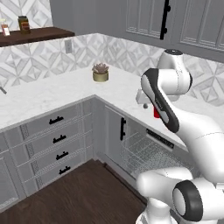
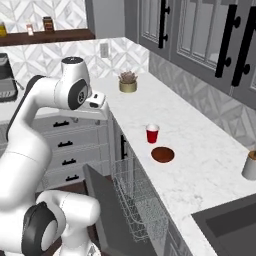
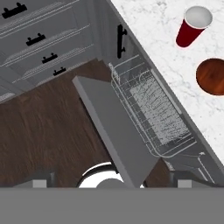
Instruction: Pick up the cup and bowl from the counter, place them in the dishwasher, and close the dishwasher door.
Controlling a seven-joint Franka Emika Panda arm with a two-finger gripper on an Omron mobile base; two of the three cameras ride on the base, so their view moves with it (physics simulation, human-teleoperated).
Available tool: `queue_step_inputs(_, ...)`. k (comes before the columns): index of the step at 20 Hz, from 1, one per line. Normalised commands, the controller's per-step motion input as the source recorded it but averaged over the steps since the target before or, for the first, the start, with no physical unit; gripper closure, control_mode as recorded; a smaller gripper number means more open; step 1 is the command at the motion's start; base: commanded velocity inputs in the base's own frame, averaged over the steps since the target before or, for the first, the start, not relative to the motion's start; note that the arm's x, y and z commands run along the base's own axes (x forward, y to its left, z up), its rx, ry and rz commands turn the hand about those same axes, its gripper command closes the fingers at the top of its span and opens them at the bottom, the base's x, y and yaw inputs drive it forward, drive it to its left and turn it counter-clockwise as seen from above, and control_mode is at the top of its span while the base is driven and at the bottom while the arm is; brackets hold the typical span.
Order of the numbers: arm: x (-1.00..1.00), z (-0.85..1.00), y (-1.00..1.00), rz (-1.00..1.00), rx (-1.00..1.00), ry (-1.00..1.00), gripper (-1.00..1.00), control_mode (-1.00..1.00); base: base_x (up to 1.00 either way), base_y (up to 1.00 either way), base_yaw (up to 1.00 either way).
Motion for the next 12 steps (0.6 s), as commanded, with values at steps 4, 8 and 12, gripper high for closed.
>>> queue_step_inputs(4,0.0,0.0,0.0,0.0,0.0,0.0,-1.0,1.0,-0.11,-0.58,0.12)
queue_step_inputs(8,0.0,0.0,0.0,0.0,0.0,0.0,-1.0,1.0,-0.22,-0.61,0.1)
queue_step_inputs(12,0.0,0.0,0.0,0.0,0.0,0.0,-1.0,1.0,-0.01,-0.59,0.09)
